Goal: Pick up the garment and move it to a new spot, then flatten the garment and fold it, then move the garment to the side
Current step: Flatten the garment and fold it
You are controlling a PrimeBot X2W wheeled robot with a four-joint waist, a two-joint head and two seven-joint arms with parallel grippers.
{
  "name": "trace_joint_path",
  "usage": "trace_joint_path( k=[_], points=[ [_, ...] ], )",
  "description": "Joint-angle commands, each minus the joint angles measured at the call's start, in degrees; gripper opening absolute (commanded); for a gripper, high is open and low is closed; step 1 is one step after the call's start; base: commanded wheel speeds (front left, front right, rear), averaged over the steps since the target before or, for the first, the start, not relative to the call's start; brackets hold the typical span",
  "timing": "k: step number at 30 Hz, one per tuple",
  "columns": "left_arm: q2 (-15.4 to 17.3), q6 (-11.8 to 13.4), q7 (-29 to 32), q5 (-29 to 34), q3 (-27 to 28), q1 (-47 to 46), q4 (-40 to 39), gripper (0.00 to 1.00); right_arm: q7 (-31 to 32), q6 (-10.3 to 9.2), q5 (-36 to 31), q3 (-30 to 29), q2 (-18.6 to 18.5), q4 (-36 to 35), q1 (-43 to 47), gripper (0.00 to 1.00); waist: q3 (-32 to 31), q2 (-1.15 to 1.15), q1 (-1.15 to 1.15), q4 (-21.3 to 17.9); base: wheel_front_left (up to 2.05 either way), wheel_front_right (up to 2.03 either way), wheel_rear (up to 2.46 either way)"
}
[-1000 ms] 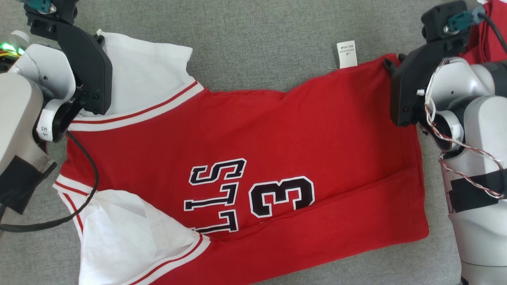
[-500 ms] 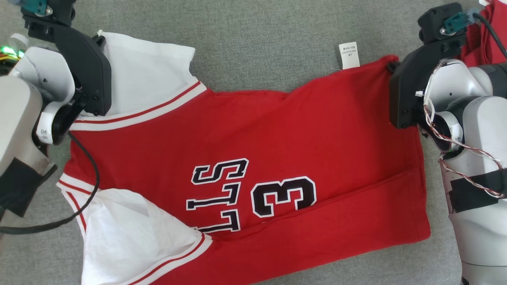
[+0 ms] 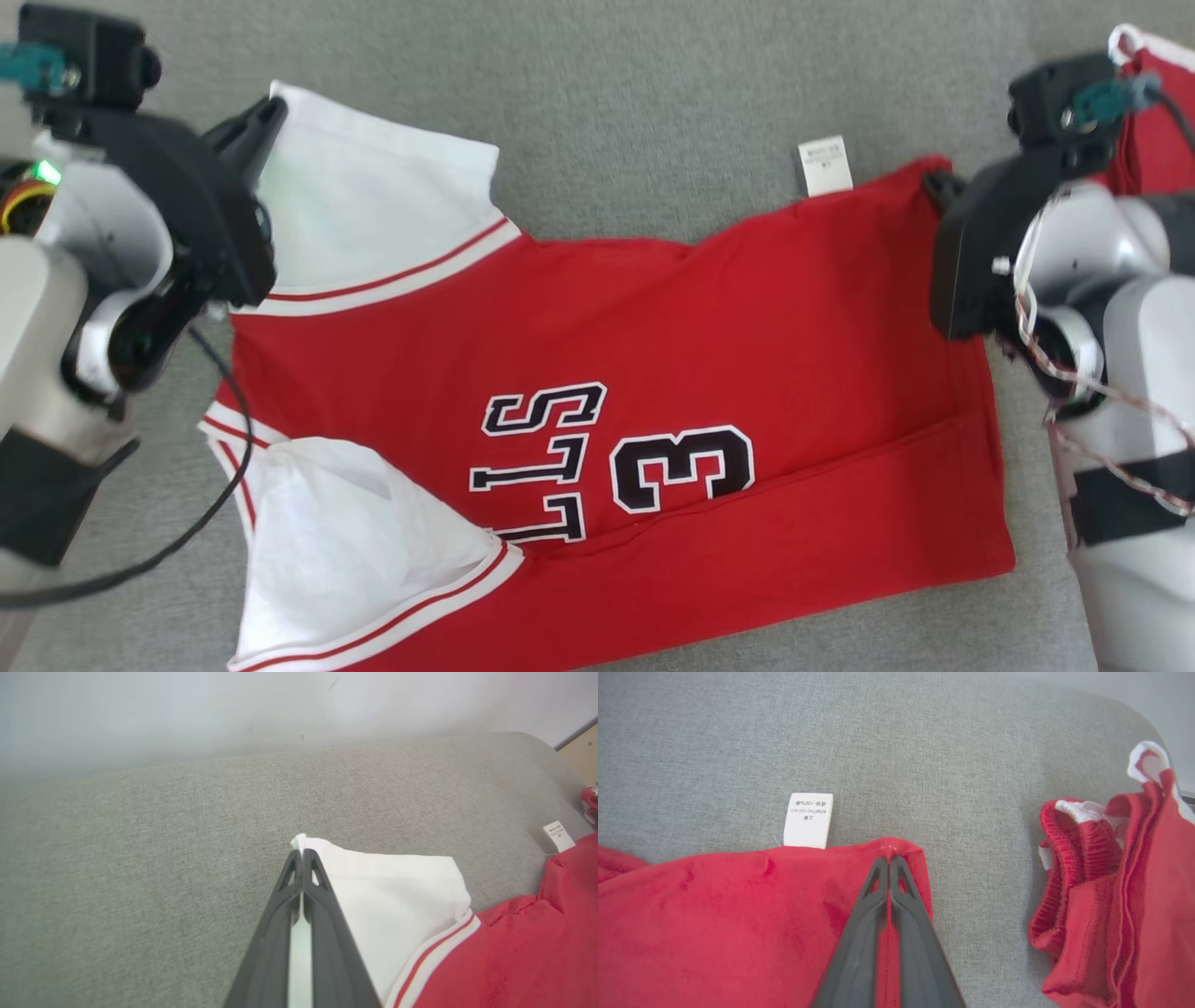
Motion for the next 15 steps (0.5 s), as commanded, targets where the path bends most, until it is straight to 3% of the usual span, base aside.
trace_joint_path(
  k=[1, 8, 15],
  points=[
    [0.9, -0.2, -0.9, -1.1, 0.9, 2.4, -1.5, 0.0, 0.3, -0.12, 0.3, 0.1, -0.4, -0.7, 2.0, 0.0, -2.6, -0.01, 0.0, 1.1, 0.0, 0.0, 0.0],
    [3.2, 1.2, -4.6, -7.1, 5.7, 12.1, -10.5, 0.0, 0.5, -0.12, 1.1, 0.1, -1.8, -2.7, 7.5, 0.0, -7.4, -0.01, 0.0, 2.6, 0.0, 0.0, 0.0],
    [5.9, 4.3, -7.8, -11.3, 9.4, 23.6, -20.8, 0.0, 0.0, -0.12, 1.4, -0.9, -3.0, -4.4, 12.7, 0.0, -11.1, -0.01, 0.0, 3.9, 0.0, 0.0, 0.0]
  ],
)
